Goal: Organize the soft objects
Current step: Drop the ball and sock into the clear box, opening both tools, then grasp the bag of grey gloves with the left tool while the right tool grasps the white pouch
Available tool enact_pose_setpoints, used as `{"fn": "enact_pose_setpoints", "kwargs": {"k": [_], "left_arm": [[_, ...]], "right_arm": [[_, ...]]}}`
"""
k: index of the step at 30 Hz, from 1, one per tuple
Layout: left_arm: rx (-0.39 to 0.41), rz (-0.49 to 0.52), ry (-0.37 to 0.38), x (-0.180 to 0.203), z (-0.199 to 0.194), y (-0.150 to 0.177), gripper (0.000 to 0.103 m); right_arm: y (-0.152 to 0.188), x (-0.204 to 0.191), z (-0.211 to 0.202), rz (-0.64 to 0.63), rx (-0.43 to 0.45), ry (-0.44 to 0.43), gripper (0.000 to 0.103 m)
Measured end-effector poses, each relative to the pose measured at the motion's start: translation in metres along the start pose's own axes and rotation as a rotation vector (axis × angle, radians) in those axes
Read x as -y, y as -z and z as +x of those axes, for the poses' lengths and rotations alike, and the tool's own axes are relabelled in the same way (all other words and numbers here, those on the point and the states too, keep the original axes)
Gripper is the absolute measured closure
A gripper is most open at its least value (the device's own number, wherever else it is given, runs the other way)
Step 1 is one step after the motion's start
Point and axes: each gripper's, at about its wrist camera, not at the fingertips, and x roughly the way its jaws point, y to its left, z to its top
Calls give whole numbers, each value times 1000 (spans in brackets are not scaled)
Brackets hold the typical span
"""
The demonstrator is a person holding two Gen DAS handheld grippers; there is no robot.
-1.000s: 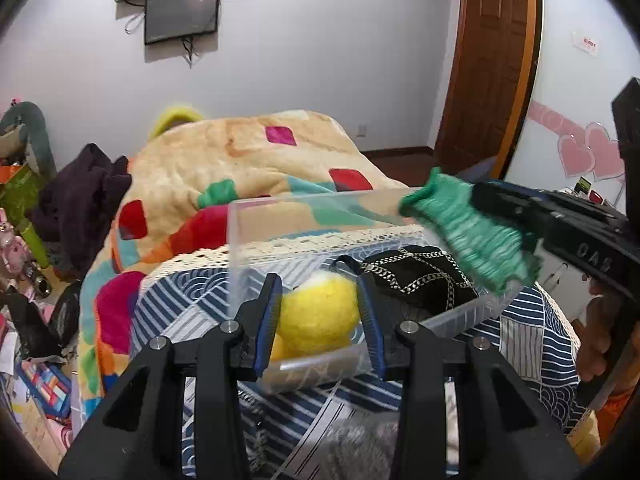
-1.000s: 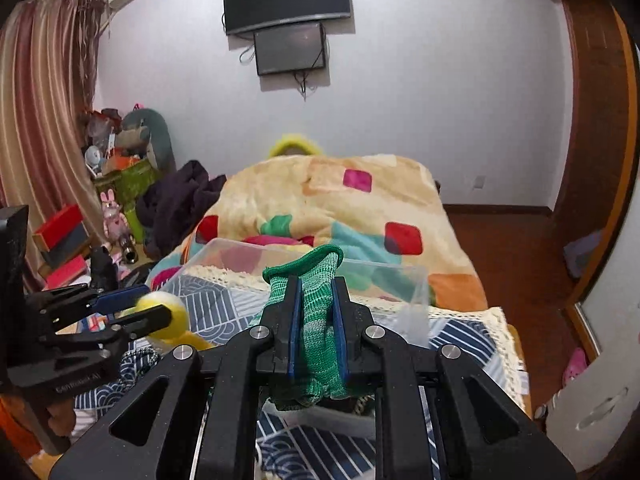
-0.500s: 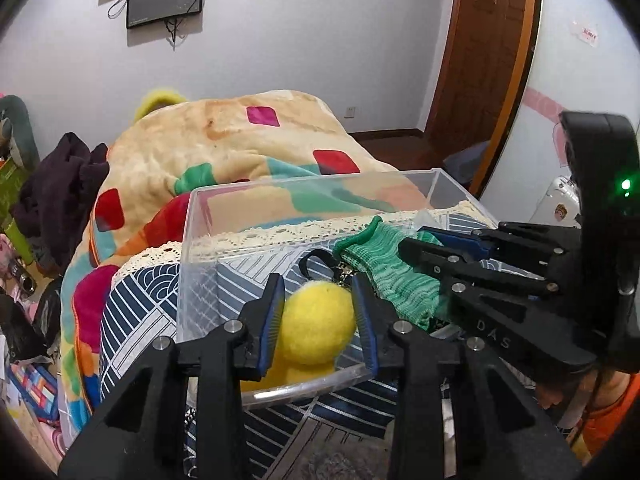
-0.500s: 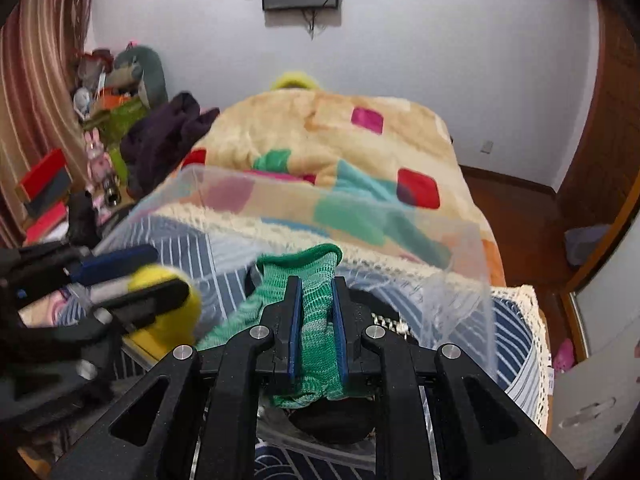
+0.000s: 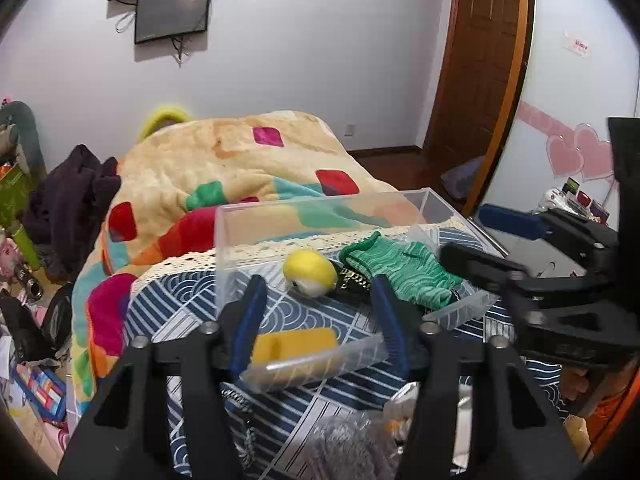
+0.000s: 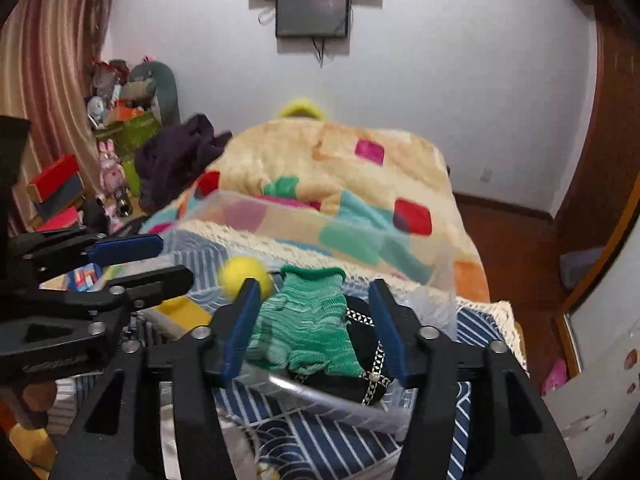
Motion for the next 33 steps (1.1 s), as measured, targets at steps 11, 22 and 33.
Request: {"fn": "enact_pose_setpoints", "kwargs": {"k": [11,22,33], "left_arm": [[-3,4,-39,-3,-32,34,20],[-118,-24,3,1,-30,82,19],[-155,14,-14,12,-16,110,35]], "right_arm": [[20,-10,-45,18,91,-58,21],[61,-21,-33,53,-11,-120,20],[88,-25,-10,95,-97,-181,22]]}}
